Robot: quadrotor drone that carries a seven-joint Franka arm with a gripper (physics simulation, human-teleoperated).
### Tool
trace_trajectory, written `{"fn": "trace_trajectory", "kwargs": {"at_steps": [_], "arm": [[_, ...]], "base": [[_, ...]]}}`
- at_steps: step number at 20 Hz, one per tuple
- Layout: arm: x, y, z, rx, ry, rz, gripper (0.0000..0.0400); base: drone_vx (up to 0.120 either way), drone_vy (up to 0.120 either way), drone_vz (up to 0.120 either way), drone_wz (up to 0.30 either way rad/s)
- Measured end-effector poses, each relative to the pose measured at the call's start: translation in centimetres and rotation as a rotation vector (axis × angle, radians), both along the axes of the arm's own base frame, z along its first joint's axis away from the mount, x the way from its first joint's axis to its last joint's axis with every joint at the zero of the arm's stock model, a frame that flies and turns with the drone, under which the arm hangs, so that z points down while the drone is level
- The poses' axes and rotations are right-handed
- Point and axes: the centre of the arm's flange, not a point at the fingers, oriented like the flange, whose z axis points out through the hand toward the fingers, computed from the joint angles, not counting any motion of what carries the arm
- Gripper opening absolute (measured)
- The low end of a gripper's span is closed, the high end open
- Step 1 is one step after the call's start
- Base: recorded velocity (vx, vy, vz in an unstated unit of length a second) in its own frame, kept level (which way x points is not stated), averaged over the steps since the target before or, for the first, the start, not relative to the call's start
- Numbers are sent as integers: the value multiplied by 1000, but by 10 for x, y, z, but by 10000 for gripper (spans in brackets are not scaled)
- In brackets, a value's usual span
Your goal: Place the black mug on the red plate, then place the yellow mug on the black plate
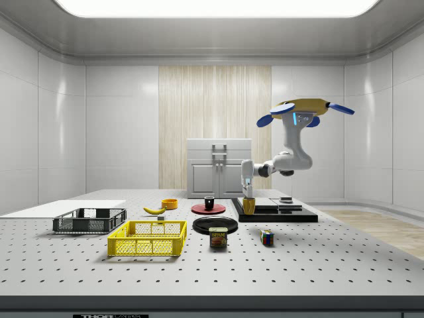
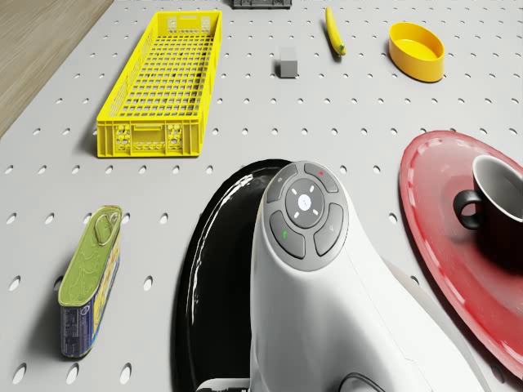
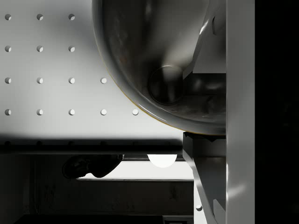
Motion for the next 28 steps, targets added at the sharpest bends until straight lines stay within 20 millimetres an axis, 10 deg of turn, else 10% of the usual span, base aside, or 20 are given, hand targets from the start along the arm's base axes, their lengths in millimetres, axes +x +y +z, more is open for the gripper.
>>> {"fn": "trace_trajectory", "kwargs": {"at_steps": [28], "arm": [[0,0,0,0,0,0,110]], "base": [[117,-24,0,0]]}}
